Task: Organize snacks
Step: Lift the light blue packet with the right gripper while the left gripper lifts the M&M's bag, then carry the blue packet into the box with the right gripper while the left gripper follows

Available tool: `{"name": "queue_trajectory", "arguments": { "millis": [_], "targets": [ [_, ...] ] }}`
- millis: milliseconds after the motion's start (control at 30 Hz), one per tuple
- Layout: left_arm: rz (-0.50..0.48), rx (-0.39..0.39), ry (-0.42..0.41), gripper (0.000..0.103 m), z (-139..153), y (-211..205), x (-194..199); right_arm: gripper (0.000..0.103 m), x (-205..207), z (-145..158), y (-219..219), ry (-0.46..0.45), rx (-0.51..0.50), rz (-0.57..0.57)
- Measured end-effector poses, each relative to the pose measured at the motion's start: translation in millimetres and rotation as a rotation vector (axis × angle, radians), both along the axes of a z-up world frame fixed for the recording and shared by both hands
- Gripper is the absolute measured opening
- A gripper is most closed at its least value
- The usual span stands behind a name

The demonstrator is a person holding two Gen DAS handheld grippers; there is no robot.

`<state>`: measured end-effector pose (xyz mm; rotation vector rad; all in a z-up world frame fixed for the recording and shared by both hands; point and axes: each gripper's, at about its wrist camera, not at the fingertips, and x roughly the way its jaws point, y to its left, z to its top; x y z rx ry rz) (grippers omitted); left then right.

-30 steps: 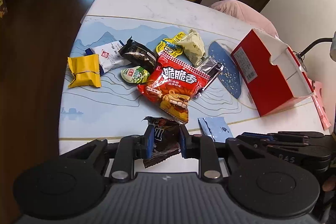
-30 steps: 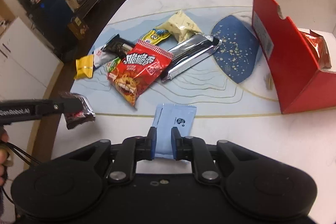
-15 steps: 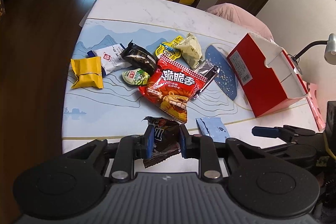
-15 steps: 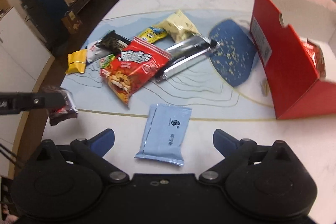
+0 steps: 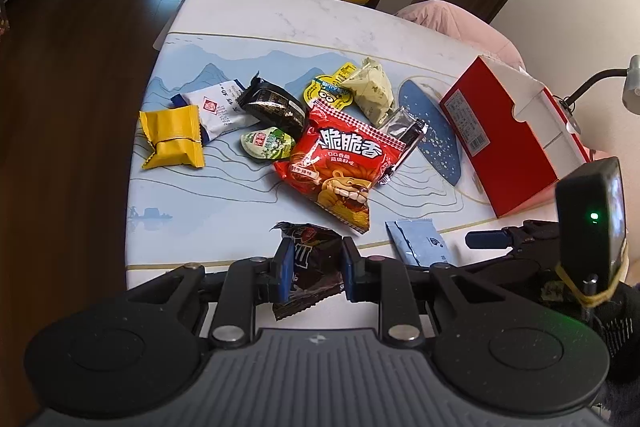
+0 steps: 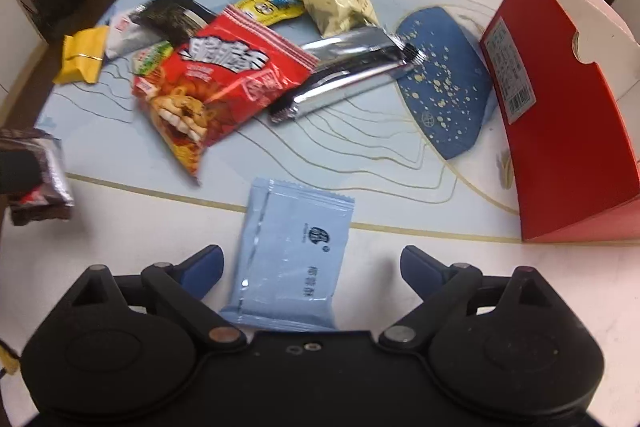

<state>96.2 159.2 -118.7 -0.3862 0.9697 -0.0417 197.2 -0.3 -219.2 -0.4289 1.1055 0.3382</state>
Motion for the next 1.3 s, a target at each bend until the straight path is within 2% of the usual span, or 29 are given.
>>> {"name": "queue_trajectory", "arguments": {
  "millis": [33, 100, 233, 300, 367, 533, 833, 1100, 1300],
  "targets": [
    [0.001, 0.000, -0.002, 0.023, 0.4, 0.9, -0.6, 0.089, 2.9, -2.0, -1.4, 0.020, 0.001, -0.012],
    [0.004, 0.005, -0.008, 0.023, 2.5, 3.0, -1.7, 0.090, 10.0, -4.1, -7.1, 0.072, 0.037, -0.055],
    [0.020, -0.010, -0.007, 0.023, 10.0, 11.7, -6.3, 0.089, 9.5, -4.5, -7.0, 0.075, 0.037, -0.050],
    [0.023, -0.001, -0.016, 0.023, 16.2, 14.9, -12.2, 0.083, 5.2, -3.4, -5.4, 0.063, 0.038, -0.031],
    [0.031, 0.003, -0.026, 0.023, 21.6, 19.1, -20.3, 0.071, 0.4, -0.8, -2.7, 0.053, 0.044, -0.012],
    [0.073, 0.013, -0.020, 0.023, 27.1, 29.1, -40.2, 0.047, -7.5, 3.4, 1.5, 0.039, 0.050, 0.004],
    [0.059, 0.032, -0.040, 0.023, 40.1, 16.9, -52.7, 0.047, -18.7, 12.8, -13.8, 0.032, 0.094, -0.001],
    [-0.017, 0.049, -0.085, 0.023, 59.7, -20.5, -36.0, 0.047, -23.3, 75.9, -61.2, -0.050, 0.192, -0.012],
    [-0.106, 0.061, -0.143, 0.023, 80.7, -68.4, -3.6, 0.047, -10.2, 117.0, -116.0, -0.125, 0.241, -0.062]
  ]
}}
